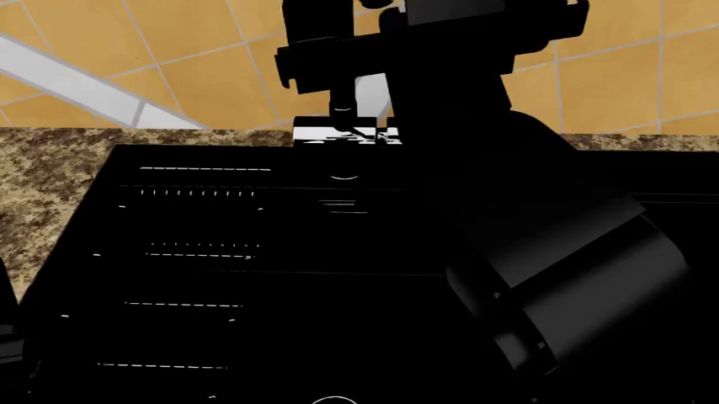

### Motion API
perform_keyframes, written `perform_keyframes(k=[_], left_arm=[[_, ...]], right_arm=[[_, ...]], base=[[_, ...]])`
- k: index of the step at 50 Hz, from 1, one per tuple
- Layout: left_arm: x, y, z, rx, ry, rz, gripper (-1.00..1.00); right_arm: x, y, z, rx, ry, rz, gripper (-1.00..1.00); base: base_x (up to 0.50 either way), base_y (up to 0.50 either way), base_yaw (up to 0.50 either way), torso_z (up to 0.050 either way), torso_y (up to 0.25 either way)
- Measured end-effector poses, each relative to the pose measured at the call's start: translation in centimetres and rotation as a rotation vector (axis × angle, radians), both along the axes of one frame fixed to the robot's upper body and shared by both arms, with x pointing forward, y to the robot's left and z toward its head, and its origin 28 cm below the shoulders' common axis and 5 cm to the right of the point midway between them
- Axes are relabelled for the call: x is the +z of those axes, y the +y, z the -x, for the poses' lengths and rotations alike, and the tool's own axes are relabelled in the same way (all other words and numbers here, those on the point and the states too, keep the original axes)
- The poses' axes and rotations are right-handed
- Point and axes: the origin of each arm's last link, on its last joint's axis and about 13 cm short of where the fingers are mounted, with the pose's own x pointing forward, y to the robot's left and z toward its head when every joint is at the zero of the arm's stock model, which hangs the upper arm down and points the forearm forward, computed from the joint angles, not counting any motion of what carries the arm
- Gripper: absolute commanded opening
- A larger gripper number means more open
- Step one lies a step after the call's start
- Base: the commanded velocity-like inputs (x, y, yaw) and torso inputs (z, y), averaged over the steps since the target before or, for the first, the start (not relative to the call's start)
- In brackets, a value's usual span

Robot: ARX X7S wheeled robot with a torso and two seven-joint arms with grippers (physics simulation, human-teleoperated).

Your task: Turn the sink spout to the right.

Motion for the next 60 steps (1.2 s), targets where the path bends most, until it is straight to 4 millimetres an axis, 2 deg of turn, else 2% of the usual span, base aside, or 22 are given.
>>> perform_keyframes(k=[60], left_arm=[[0.0, 0.0, 0.0, 0.004, 0.006, -0.002, 1.0]], right_arm=[[0.3, -3.6, 0.0, -0.164, -0.038, 0.031, 1.0]], base=[[0.0, 0.0, 0.0, 0.0, 0.0]])
